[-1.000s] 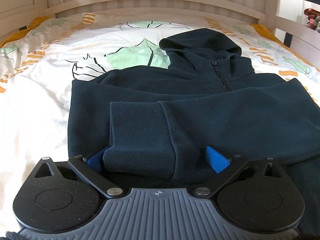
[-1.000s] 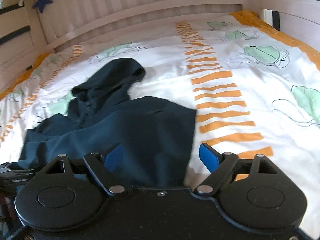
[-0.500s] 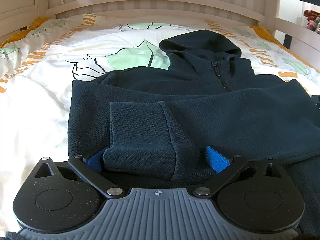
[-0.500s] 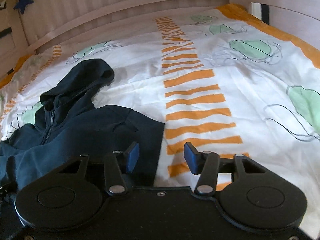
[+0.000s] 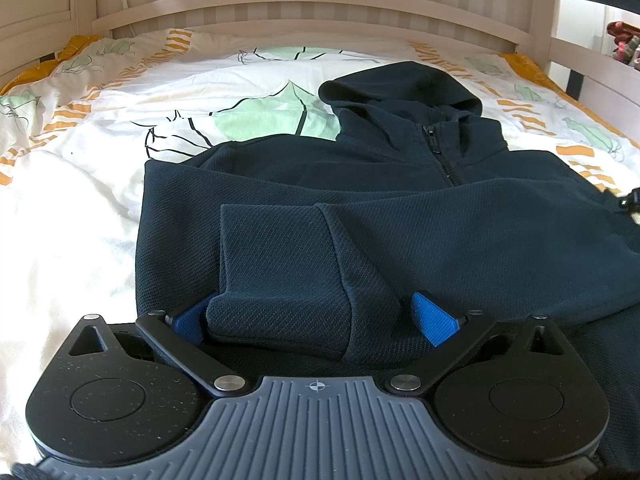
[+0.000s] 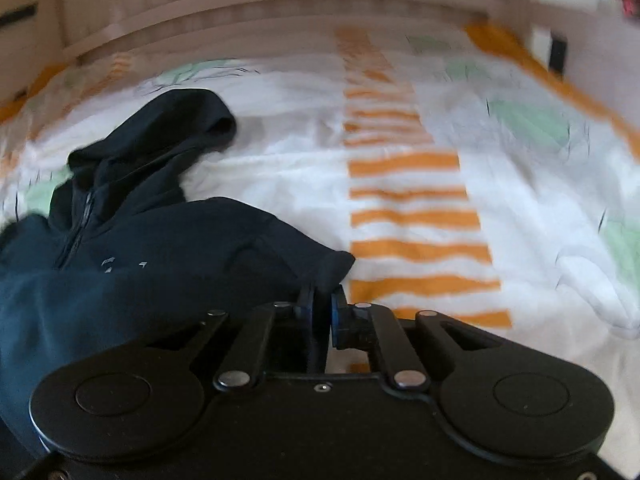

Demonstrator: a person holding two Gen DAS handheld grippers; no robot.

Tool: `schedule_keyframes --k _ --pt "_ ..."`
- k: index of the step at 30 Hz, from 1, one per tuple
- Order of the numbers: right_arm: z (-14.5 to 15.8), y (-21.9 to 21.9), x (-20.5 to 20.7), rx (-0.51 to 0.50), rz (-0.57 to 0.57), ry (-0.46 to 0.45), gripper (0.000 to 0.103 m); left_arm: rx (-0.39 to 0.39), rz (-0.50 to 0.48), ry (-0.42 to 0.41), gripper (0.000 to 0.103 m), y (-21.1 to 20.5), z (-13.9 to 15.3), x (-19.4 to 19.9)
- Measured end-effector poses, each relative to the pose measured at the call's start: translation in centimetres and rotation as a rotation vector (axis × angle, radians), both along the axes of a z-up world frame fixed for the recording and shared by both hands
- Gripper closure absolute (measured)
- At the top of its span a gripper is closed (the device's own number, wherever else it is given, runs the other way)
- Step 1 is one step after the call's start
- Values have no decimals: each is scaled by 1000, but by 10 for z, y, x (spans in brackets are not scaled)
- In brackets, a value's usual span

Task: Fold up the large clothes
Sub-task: 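Release the sleeve and withdraw the right gripper from the hoodie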

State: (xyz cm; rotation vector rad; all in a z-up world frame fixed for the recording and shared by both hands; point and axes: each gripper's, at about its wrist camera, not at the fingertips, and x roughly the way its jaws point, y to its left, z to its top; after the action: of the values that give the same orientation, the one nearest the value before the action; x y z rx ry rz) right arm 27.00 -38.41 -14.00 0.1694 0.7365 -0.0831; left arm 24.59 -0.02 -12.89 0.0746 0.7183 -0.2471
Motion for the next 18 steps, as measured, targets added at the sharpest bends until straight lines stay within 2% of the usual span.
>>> schedule_keyframes --k 2,6,9,10,15,18 --pt "-7 -1 0 10 -4 0 90 0 0 -1 0 0 0 0" --pt "-7 10 -2 -73 20 -18 83 1 0 0 0 0 0 0" --pt "-4 5 -5 -86 -16 -23 49 2 0 0 0 0 0 0" --pt "-4 2 -7 -89 -28 -24 42 1 0 0 0 0 0 0" --pt "2 -14 -27 -72 -101 -28 28 6 1 3 0 -1 0 0" --pt "5 -28 -47 -4 -177 -29 24 9 1 8 0 -1 1 2"
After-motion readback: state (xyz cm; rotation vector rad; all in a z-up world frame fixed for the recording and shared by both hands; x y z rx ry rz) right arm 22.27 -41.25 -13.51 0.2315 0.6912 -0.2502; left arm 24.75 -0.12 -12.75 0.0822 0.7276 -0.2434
